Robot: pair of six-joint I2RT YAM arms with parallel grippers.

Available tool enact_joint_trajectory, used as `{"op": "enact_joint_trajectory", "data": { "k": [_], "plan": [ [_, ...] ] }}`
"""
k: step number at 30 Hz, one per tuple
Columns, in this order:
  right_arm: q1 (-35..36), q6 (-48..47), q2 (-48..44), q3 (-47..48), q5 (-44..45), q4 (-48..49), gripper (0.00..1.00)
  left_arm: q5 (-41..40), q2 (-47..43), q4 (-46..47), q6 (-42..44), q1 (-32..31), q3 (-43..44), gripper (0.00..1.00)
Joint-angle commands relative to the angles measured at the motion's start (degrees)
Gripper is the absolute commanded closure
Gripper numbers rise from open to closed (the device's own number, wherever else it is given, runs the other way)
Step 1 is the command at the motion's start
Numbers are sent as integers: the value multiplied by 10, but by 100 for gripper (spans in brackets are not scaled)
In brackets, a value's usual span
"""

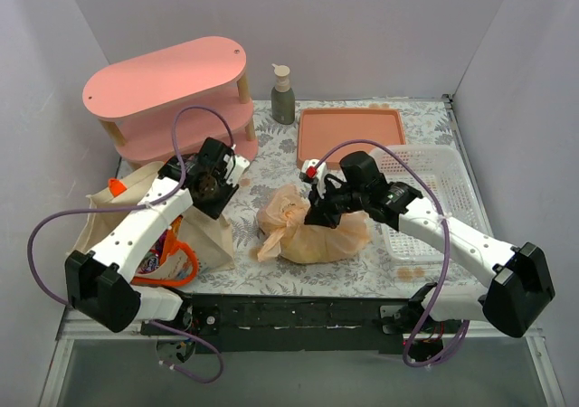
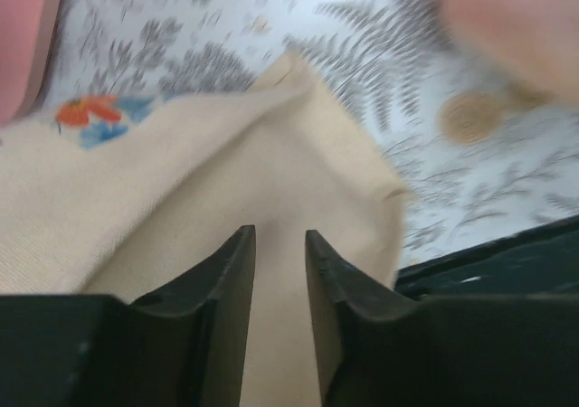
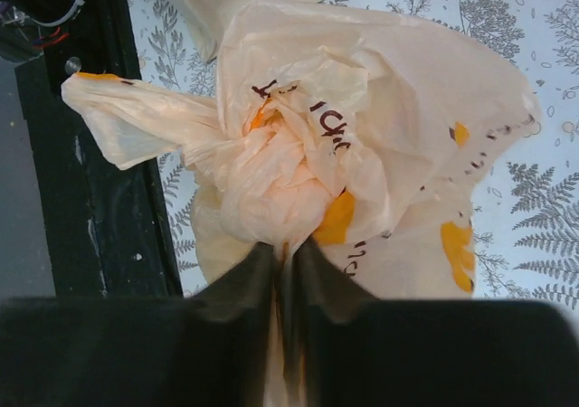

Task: Untie the knot of the grocery bags and take out the mixed food

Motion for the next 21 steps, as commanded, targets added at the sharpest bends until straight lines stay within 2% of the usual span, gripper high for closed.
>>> {"op": "enact_joint_trajectory", "data": {
  "k": [1,3,4,5,6,10,11,12,18,20,21],
  "plan": [
    [0,-97,-20,13,-16,-6,64,179,-8,26,-11,2,89,68],
    [0,-117,-41,3,28,-30,45,266,-15,52,24,2,94,64],
    [-1,-119,-51,-3,38,-35,41,306,-24,52,55,2,94,63],
    [0,-120,-69,-11,55,-43,36,382,-29,49,85,1,91,63],
    [0,-117,-77,-11,56,-49,29,394,-31,55,118,-12,84,62],
    [1,-104,-102,3,30,-58,35,407,9,98,102,-44,53,54],
    [3,-103,-103,6,22,-57,39,409,22,114,84,-47,58,42],
    [5,-103,-102,4,21,-50,40,416,34,120,57,-49,63,2],
    [7,-100,-103,-60,31,10,42,419,93,199,-19,-51,76,2],
    [7,-85,-100,-69,38,31,43,415,108,206,-35,-51,83,8],
    [7,-80,-97,-72,44,36,48,412,119,208,-38,-51,87,11]
  ]
}}
